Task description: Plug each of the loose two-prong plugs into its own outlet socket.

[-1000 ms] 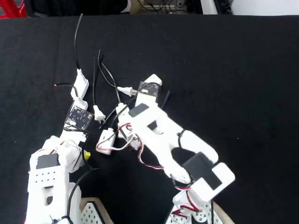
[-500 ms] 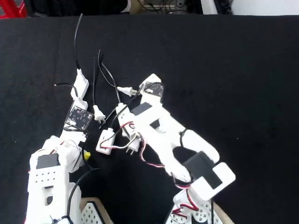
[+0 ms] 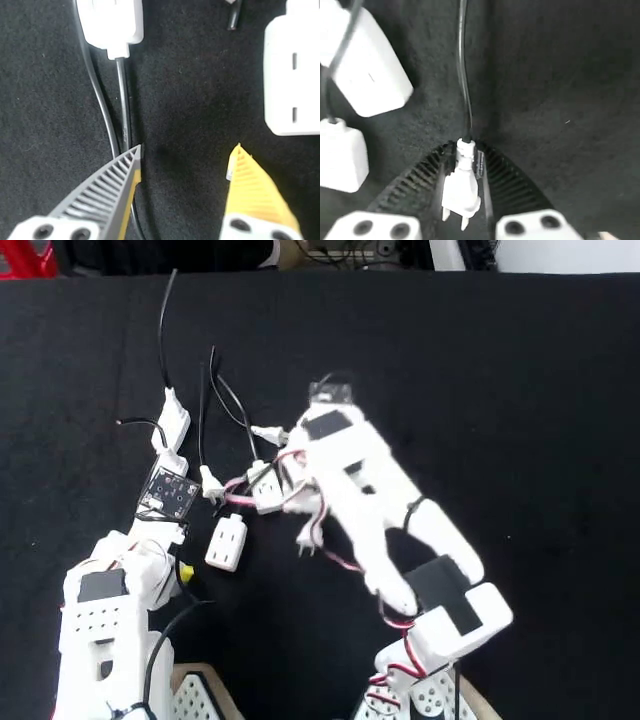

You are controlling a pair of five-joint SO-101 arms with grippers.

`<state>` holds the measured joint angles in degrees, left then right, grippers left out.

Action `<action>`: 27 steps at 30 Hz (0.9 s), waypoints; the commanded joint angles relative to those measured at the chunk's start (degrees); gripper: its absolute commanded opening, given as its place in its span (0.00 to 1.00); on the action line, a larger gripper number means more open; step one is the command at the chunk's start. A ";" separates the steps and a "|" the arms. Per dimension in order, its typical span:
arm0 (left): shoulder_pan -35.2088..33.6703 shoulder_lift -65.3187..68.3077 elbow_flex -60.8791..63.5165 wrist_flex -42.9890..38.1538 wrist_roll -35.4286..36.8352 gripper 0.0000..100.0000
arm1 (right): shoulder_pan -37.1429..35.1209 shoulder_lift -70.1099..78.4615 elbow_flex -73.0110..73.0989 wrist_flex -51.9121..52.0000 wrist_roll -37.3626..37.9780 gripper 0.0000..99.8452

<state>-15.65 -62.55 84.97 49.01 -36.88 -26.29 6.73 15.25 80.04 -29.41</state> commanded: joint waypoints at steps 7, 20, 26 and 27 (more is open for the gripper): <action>0.75 -0.44 -0.22 -0.44 -0.35 0.27 | 6.51 -1.19 -27.56 20.75 7.56 0.01; 0.75 -0.44 -0.22 -0.35 -2.46 0.27 | 5.80 -20.97 -25.80 20.92 10.37 0.01; 0.75 -0.44 -0.22 -0.35 -2.46 0.27 | 1.32 -23.43 -16.04 18.73 18.73 0.01; 0.75 -0.44 -0.22 -0.35 -2.46 0.27 | 1.32 -23.25 -13.67 17.14 19.25 0.01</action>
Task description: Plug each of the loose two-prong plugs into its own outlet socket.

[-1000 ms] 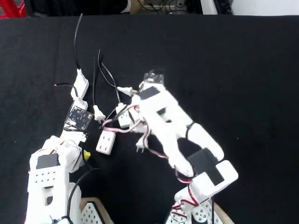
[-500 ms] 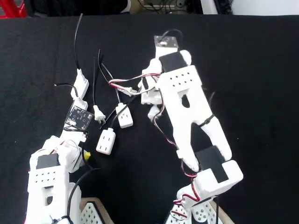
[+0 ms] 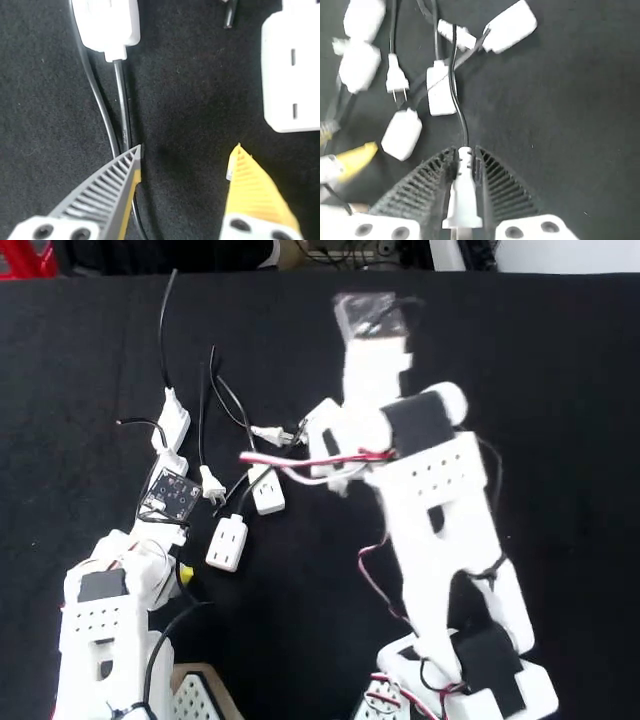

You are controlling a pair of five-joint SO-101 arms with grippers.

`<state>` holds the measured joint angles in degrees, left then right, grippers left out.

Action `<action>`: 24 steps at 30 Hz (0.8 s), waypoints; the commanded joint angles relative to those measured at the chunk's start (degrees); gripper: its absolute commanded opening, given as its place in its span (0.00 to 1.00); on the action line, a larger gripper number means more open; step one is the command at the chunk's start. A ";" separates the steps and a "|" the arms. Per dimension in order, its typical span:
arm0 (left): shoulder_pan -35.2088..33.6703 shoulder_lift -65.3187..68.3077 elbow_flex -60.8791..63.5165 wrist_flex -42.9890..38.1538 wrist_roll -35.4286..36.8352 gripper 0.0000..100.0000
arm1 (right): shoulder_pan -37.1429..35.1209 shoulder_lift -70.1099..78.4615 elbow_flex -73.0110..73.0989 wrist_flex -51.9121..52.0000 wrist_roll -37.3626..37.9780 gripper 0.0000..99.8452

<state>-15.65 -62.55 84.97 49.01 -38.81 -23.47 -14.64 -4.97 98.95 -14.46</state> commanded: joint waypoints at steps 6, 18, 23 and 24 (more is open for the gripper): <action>0.75 -0.44 -0.22 -0.35 -0.53 0.27 | -0.88 -1.89 31.52 -31.91 7.21 0.01; 0.75 -0.44 -0.22 -0.35 -0.62 0.27 | -11.52 -1.89 55.16 -49.85 12.92 0.02; 0.75 -0.44 -0.22 -0.35 -0.62 0.27 | -12.04 -1.89 55.16 -49.93 14.68 0.19; 0.75 -0.44 -0.22 -0.35 -0.62 0.27 | -12.04 -1.89 55.16 -49.93 14.68 0.22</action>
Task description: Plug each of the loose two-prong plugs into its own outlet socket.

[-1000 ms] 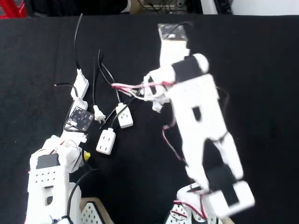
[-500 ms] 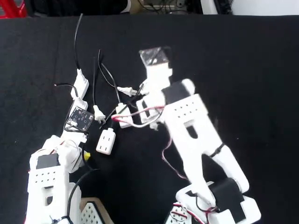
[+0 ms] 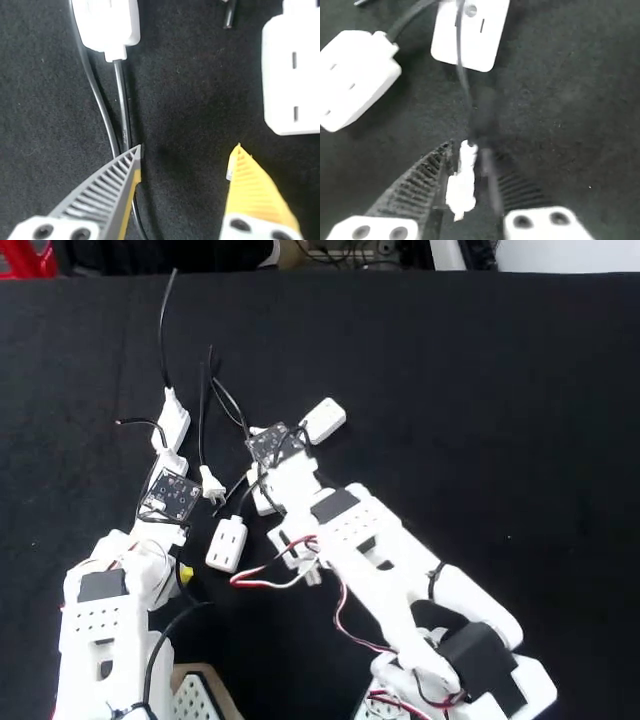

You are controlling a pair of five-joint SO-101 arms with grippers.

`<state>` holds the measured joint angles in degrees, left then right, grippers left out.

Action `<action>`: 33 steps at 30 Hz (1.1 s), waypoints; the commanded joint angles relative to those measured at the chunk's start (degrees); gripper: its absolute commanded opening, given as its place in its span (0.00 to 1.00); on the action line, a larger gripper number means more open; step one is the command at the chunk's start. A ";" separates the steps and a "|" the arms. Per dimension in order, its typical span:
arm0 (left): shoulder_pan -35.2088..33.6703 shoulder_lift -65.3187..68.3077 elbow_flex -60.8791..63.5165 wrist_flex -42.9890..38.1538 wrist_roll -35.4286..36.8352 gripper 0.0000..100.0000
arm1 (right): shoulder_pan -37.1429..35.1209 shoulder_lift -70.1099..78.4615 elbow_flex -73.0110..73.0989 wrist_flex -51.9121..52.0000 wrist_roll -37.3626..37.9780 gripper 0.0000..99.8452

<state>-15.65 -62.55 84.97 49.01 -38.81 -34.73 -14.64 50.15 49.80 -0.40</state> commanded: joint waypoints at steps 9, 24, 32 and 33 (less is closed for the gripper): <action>0.75 -0.44 -0.13 -0.35 -0.62 0.27 | -0.53 -2.33 -1.10 2.37 -3.96 0.28; 0.75 -0.44 -0.13 -0.26 -0.44 0.27 | 0.53 15.16 -17.63 18.73 -5.54 0.20; 0.75 -0.44 -0.13 -0.26 -0.44 0.27 | 0.44 23.34 -22.37 18.90 -5.54 0.19; 0.75 -0.44 -0.13 -0.26 -0.44 0.27 | 0.35 23.34 -22.37 18.90 -5.54 0.19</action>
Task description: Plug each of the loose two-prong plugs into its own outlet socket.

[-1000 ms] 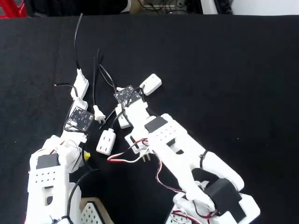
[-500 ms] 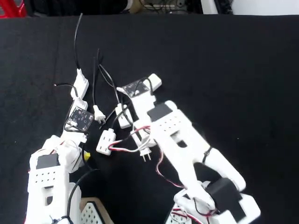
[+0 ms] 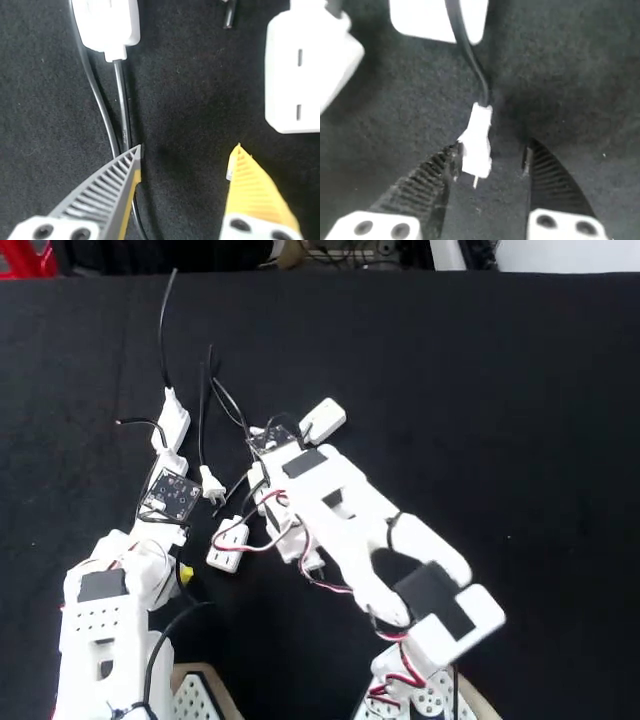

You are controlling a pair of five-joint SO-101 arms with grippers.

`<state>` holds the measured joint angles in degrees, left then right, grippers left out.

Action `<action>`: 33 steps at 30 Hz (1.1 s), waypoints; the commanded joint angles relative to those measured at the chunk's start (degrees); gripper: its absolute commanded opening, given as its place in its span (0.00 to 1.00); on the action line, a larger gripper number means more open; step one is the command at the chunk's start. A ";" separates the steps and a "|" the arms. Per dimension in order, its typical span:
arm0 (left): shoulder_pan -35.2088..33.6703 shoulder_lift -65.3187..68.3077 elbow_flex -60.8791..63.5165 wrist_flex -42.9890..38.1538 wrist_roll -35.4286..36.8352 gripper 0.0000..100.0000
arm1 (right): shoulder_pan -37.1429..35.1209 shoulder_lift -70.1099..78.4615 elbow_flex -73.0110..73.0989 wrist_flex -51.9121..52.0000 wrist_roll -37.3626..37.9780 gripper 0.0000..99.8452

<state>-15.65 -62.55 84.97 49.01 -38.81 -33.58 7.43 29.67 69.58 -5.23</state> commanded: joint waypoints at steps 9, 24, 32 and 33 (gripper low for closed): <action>0.75 -0.44 -0.13 -0.26 -0.44 0.27 | -4.40 1.71 -0.40 -0.88 -4.66 0.19; 0.75 -0.44 -0.13 -0.26 -0.44 0.27 | 0.53 1.71 -16.13 12.31 -1.76 0.12; 0.75 -0.44 -0.13 -0.26 -0.44 0.27 | 1.85 1.71 -17.71 15.03 3.96 0.20; 0.75 -0.44 -0.13 -0.26 -0.44 0.27 | 2.37 1.71 -17.19 15.12 3.96 0.20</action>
<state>-15.65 -62.55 84.97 49.01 -38.81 -34.11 9.36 14.20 83.74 -2.77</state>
